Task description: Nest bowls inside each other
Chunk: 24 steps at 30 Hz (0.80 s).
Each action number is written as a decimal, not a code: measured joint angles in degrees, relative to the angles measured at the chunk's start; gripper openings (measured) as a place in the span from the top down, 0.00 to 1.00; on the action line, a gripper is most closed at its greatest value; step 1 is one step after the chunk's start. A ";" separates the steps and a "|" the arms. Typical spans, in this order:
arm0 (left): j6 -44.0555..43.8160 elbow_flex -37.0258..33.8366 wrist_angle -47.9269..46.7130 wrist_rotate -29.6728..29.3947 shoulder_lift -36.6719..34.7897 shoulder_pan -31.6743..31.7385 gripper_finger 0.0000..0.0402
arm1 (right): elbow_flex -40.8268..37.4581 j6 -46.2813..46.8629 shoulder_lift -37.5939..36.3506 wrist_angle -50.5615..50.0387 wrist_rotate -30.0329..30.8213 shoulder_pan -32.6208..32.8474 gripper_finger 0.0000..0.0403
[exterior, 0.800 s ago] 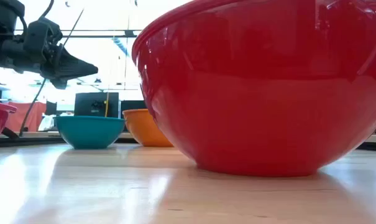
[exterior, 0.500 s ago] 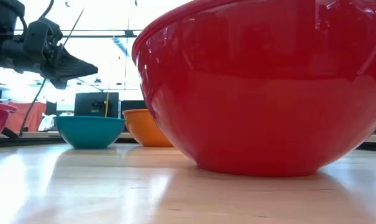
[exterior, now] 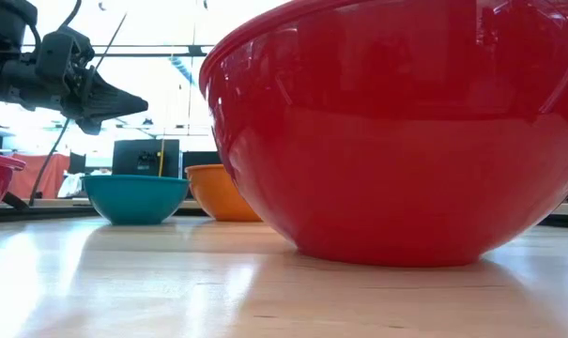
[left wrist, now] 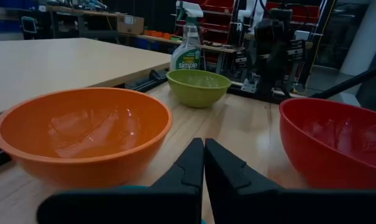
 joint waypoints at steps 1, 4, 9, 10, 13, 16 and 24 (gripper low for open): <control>0.01 0.00 0.01 0.01 -0.01 0.00 0.95 | -0.01 0.00 0.01 0.00 0.00 0.00 0.63; 0.01 0.00 0.00 0.00 -0.01 0.01 0.95 | 0.01 0.01 0.02 0.00 0.00 -0.01 0.63; 0.00 0.00 -0.01 -0.01 0.01 0.00 0.95 | 0.01 0.00 0.01 0.00 0.00 0.00 0.63; 0.00 0.00 -0.01 -0.01 0.01 -0.01 0.95 | 0.01 0.01 0.01 0.00 0.00 -0.01 0.63; 0.01 0.00 0.00 -0.01 0.00 0.01 0.95 | 0.01 0.01 0.02 0.00 0.00 0.00 0.63; 0.00 0.00 0.00 0.01 -0.01 -0.01 0.95 | 0.00 0.00 0.01 0.00 0.00 0.00 0.63; -1.30 0.00 0.79 0.01 -0.01 0.01 0.95 | 0.00 0.00 0.00 0.00 0.00 0.00 0.63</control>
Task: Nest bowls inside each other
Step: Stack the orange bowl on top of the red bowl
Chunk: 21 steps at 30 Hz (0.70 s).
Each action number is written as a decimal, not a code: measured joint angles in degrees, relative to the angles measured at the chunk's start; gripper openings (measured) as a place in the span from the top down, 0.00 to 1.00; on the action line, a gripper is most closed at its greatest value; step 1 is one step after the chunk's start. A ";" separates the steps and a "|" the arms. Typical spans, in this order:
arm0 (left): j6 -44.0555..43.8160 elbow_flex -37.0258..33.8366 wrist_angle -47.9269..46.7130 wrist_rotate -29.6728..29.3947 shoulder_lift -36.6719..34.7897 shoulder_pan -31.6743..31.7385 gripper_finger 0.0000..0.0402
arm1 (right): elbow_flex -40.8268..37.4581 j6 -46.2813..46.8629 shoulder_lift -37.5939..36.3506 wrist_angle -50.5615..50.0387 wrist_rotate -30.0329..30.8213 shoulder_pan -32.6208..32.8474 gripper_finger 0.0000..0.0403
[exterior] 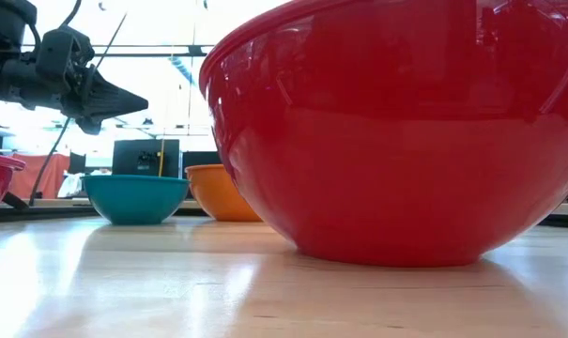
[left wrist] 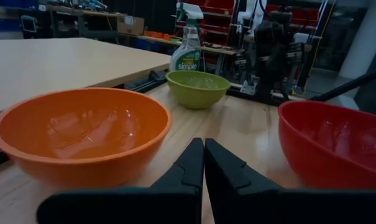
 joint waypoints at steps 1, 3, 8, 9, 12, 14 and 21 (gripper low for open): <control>-0.33 0.00 0.62 -0.02 0.01 0.00 0.95 | 0.00 0.00 0.02 0.00 0.00 0.00 0.63; 0.54 0.00 3.16 -0.01 0.02 0.17 0.95 | 0.00 0.00 0.00 0.00 0.00 0.00 0.63; -2.68 0.00 11.64 -0.07 0.01 0.24 0.95 | 0.00 0.01 0.01 0.00 0.00 -0.01 0.63; -4.83 0.00 12.78 -0.05 0.00 0.24 0.95 | -0.01 0.00 0.01 0.00 0.00 0.00 0.63; -11.94 0.00 14.82 -0.09 0.01 0.24 0.95 | 0.00 0.02 0.02 0.00 0.00 0.00 0.63; -15.04 0.00 14.60 -1.00 0.00 0.24 0.95 | 0.00 0.00 0.00 0.00 0.00 -0.02 0.63; -27.54 0.00 20.11 -3.05 0.02 0.24 0.95 | 0.00 0.00 0.02 1.36 0.87 0.00 0.63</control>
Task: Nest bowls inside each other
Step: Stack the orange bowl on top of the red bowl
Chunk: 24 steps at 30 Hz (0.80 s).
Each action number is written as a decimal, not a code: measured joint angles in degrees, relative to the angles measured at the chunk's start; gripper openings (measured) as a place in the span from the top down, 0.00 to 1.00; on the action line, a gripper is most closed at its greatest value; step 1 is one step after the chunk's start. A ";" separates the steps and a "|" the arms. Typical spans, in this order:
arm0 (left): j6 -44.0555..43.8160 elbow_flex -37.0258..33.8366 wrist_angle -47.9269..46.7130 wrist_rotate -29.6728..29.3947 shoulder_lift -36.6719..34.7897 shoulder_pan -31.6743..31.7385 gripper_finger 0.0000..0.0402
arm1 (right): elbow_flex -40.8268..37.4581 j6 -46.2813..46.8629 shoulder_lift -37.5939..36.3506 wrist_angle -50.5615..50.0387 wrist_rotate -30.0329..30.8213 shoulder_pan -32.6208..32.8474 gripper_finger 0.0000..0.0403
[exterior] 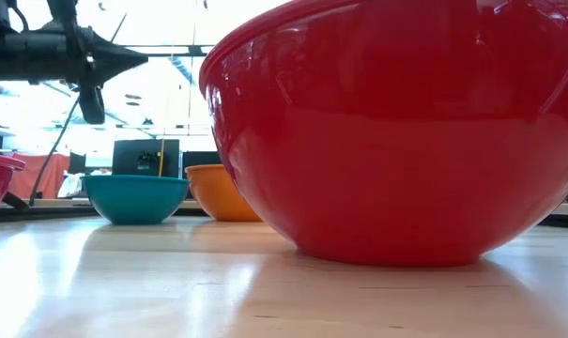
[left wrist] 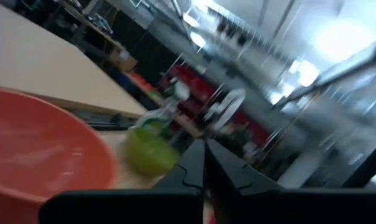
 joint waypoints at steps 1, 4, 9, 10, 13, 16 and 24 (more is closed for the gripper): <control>-1.92 0.00 2.03 -0.01 0.00 0.00 0.95 | -0.02 0.00 0.00 1.01 0.45 -0.01 0.63; -2.07 0.00 7.63 -0.41 0.00 0.00 0.95 | 0.00 0.82 0.00 7.18 1.45 0.00 0.63; -1.92 0.00 15.99 -3.71 -0.02 0.01 0.95 | 0.00 6.85 0.00 21.38 3.71 0.00 0.63; -1.91 0.00 16.81 -3.93 -0.02 0.02 0.95 | 0.00 8.17 0.00 24.19 4.59 0.00 0.63; -1.89 0.01 16.93 -4.80 -0.02 0.02 0.95 | 0.00 10.13 0.04 31.63 6.97 -0.01 0.63; -1.85 0.01 16.80 -7.64 -0.01 0.01 0.95 | 0.02 10.43 0.07 34.34 6.75 -0.02 0.63; -2.58 0.91 16.27 -13.21 4.87 0.02 0.95 | 0.27 12.20 5.53 33.83 4.76 -0.02 0.63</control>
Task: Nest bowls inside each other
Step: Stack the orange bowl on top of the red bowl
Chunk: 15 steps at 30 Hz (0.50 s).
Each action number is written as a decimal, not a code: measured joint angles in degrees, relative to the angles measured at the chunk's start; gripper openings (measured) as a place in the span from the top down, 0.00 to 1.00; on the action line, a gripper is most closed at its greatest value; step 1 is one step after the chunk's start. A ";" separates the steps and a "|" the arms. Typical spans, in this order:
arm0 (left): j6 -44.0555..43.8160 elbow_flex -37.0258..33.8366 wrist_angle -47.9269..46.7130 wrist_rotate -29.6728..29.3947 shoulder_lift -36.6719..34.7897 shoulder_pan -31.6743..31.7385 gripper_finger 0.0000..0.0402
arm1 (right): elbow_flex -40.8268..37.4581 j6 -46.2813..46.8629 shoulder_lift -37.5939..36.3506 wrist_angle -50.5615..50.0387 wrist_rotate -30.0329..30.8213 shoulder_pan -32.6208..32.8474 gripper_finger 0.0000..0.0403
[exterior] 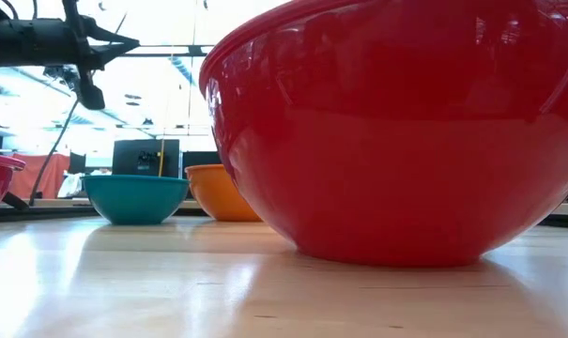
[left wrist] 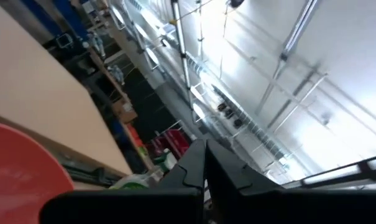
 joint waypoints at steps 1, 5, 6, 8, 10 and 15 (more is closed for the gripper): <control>-0.13 0.60 0.02 0.00 1.35 0.00 0.95 | 0.45 0.47 1.67 -0.52 0.01 0.00 0.63; 1.18 4.10 0.01 -0.82 8.05 0.07 0.95 | 3.80 1.51 10.69 -2.42 -0.01 0.00 0.63; 1.50 5.27 -0.19 -1.33 9.72 0.35 0.95 | 5.03 1.51 13.45 -2.35 0.05 -0.02 0.63; 1.67 7.49 -0.74 -1.32 12.07 1.51 0.95 | 8.00 1.51 19.36 -2.11 1.42 -0.30 0.63; 1.53 9.64 -4.03 -0.11 13.34 2.88 0.95 | 11.88 2.17 25.55 -2.06 4.10 -0.83 0.64; -5.13 14.13 -19.34 3.26 13.93 8.12 0.95 | 23.51 5.83 40.94 -1.04 10.07 -3.01 0.68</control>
